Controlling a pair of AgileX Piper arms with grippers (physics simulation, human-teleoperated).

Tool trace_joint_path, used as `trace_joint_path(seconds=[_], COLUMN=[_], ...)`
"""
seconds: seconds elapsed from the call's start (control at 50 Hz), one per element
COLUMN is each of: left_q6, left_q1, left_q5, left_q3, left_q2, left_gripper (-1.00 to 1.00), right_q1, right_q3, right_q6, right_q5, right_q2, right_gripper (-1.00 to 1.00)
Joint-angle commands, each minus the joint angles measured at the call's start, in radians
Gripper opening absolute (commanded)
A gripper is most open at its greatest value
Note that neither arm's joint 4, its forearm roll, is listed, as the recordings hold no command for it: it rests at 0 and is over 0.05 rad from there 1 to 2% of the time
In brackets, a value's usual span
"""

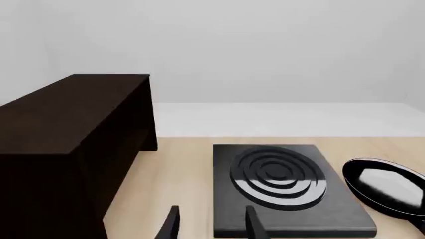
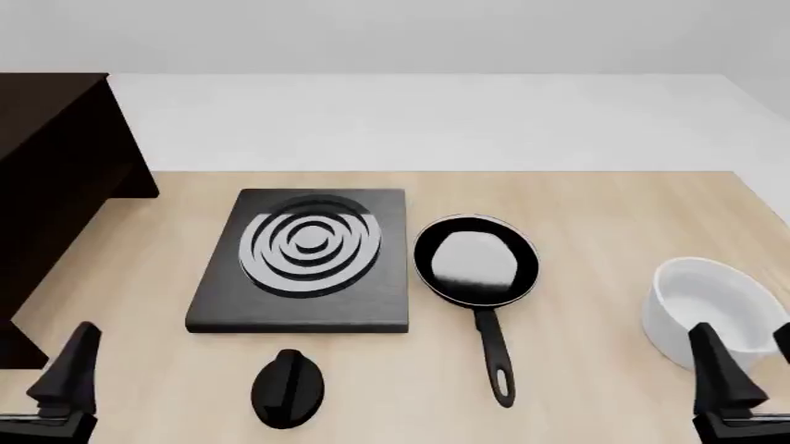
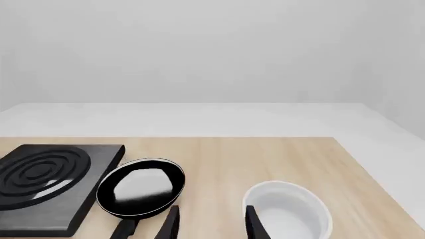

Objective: Put the frying pan under the cabinet shelf.

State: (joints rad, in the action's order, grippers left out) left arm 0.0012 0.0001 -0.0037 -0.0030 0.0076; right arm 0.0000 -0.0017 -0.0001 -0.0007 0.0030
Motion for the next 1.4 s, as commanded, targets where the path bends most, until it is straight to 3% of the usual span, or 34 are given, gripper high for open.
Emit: trace_joint_path(seconds=[0.02, 0.26, 0.4, 0.46, 0.52, 0.58, 0.64, 0.76, 0.86, 0.88, 1.0, 1.06, 1.16, 1.2, 1.26, 1.3, 1.4], left_q6=[0.015, 0.036, 0.069, 0.109, 0.193, 0.177, 0.262, 0.320, 0.398, 0.454, 0.549, 0.679, 0.805, 0.891, 0.927, 1.026, 1.112], left_q1=[-0.001, 0.002, -0.023, -0.059, -0.123, -0.137, -0.213, -0.254, -0.325, -0.354, -0.418, -0.468, -0.546, -0.597, -0.622, -0.685, -0.746], left_q5=[-0.017, 0.001, -0.072, -0.104, -0.146, -0.177, -0.229, -0.380, -0.417, -0.434, -0.469, -0.553, -0.624, -0.679, -0.698, -0.760, -0.827], left_q3=[-0.004, -0.043, -0.133, -0.158, -0.165, -0.208, -0.219, -0.230, -0.265, -0.273, -0.317, -0.302, -0.296, -0.275, -0.292, -0.273, -0.271], left_q2=[0.033, 0.039, 0.169, 0.216, 0.262, 0.341, 0.404, 0.577, 0.647, 0.664, 0.724, 0.793, 0.861, 0.897, 0.920, 0.969, 1.050], left_gripper=[1.00, 1.00, 1.00, 1.00, 1.00, 1.00, 1.00, 1.00, 1.00, 1.00, 1.00, 1.00, 1.00, 1.00, 1.00, 1.00, 1.00], right_q1=[0.000, 0.001, 0.000, 0.000, 0.000, 0.000, 0.000, 0.000, 0.000, 0.000, 0.000, 0.000, 0.000, 0.000, 0.000, 0.000, 0.000], right_q3=[-0.003, -0.003, -0.003, -0.003, -0.003, -0.003, -0.003, -0.003, -0.003, -0.003, -0.003, -0.003, -0.003, -0.003, -0.003, -0.003, -0.003], right_q6=[0.000, 0.000, 0.000, 0.000, 0.000, 0.000, 0.000, 0.000, 0.000, 0.000, 0.000, 0.000, 0.000, 0.000, 0.000, 0.000, 0.000], right_q5=[-0.001, -0.001, -0.001, -0.001, -0.001, -0.001, -0.001, -0.001, -0.001, -0.001, -0.001, -0.001, -0.001, -0.001, -0.001, -0.001, -0.001], right_q2=[0.005, 0.005, 0.005, 0.004, 0.005, 0.005, 0.005, 0.005, 0.005, 0.005, 0.005, 0.005, 0.004, 0.005, 0.005, 0.005, 0.005], right_gripper=[1.00, 1.00, 1.00, 1.00, 1.00, 1.00, 1.00, 1.00, 1.00, 1.00, 1.00, 1.00, 1.00, 1.00, 1.00, 1.00, 1.00])
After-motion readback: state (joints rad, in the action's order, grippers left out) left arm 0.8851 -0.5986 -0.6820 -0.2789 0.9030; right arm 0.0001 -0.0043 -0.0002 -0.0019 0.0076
